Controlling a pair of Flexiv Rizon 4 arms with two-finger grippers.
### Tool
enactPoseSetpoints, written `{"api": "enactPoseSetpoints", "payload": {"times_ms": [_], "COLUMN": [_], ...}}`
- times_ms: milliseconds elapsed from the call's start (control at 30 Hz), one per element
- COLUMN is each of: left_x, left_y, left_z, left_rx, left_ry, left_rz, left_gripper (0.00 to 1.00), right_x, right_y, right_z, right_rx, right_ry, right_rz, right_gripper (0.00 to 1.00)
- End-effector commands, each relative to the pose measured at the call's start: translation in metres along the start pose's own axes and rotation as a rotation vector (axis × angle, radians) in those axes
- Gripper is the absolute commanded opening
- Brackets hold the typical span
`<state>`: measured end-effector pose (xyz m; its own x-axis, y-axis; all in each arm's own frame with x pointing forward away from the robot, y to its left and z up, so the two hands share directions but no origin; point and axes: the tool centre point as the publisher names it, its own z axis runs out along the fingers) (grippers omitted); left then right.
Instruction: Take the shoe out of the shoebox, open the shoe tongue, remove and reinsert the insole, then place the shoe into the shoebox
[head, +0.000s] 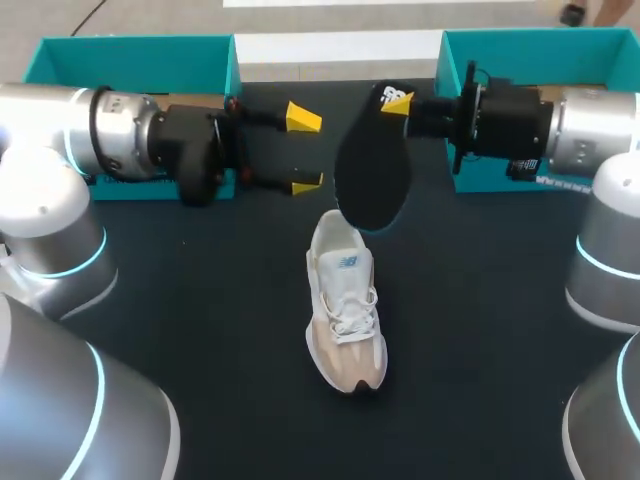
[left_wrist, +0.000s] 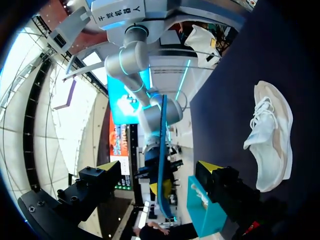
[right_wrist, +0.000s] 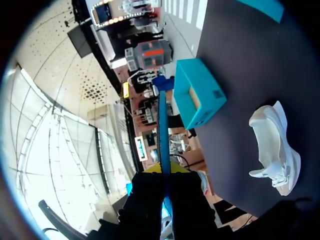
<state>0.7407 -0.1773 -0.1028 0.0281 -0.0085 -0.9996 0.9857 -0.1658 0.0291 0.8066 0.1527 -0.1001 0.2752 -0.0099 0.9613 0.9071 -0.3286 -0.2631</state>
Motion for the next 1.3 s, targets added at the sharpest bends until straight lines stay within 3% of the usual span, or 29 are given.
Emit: {"api": "enactPoseSetpoints", "payload": {"times_ms": [33, 133, 200, 233, 267, 300, 433, 467, 500, 567, 933, 967, 1000, 1033, 1300], "left_x": [0.001, 0.000, 0.000, 0.000, 0.000, 0.000, -0.001, 0.000, 0.001, 0.002, 0.004, 0.003, 0.003, 0.002, -0.002], "left_y": [0.004, 0.006, 0.007, 0.008, 0.009, 0.010, 0.014, 0.015, 0.016, 0.017, 0.017, 0.016, 0.014, 0.013, 0.002], "left_z": [0.011, 0.016, 0.020, 0.022, 0.023, 0.024, 0.030, 0.031, 0.032, 0.034, 0.025, 0.024, 0.023, 0.023, 0.000], "left_rx": [0.009, 0.003, -0.004, -0.008, -0.014, -0.019, -0.042, -0.042, -0.047, -0.051, -0.084, -0.085, -0.084, -0.082, -0.087], "left_ry": [-0.001, 0.003, 0.007, 0.007, 0.009, 0.012, 0.014, 0.015, 0.016, 0.014, 0.003, 0.002, 0.001, 0.003, 0.013], "left_rz": [0.003, 0.014, 0.021, 0.023, 0.026, 0.027, 0.032, 0.031, 0.027, 0.025, 0.014, 0.014, 0.016, 0.020, 0.024], "left_gripper": [1.00, 1.00, 0.93, 0.87, 0.66, 0.52, 0.35, 0.25, 0.07, 0.00, 0.00, 0.00, 0.00, 0.00, 0.00], "right_x": [0.004, 0.003, 0.002, 0.000, 0.000, 0.000, -0.001, -0.001, -0.001, -0.001, -0.005, -0.005, -0.005, -0.005, -0.008], "right_y": [0.012, 0.010, 0.009, 0.008, 0.007, 0.007, 0.007, 0.007, 0.007, 0.006, 0.004, 0.004, 0.004, 0.005, 0.000], "right_z": [0.024, 0.034, 0.040, 0.042, 0.043, 0.044, 0.046, 0.046, 0.047, 0.048, 0.046, 0.045, 0.044, 0.042, 0.008], "right_rx": [0.040, 0.068, 0.086, 0.088, 0.097, 0.097, 0.094, 0.093, 0.093, 0.093, 0.087, 0.081, 0.092, 0.084, 0.097], "right_ry": [-0.006, -0.011, -0.011, -0.009, -0.009, -0.009, -0.010, -0.011, -0.012, -0.011, -0.041, -0.051, -0.063, -0.056, -0.027], "right_rz": [0.003, 0.006, 0.010, 0.012, 0.015, 0.015, 0.013, 0.012, 0.011, 0.009, -0.019, -0.022, -0.037, -0.076, -0.289], "right_gripper": [0.00, 0.00, 0.00, 0.00, 0.00, 0.00, 0.00, 0.00, 0.00, 0.00, 0.00, 0.28, 0.74, 1.00, 1.00]}}
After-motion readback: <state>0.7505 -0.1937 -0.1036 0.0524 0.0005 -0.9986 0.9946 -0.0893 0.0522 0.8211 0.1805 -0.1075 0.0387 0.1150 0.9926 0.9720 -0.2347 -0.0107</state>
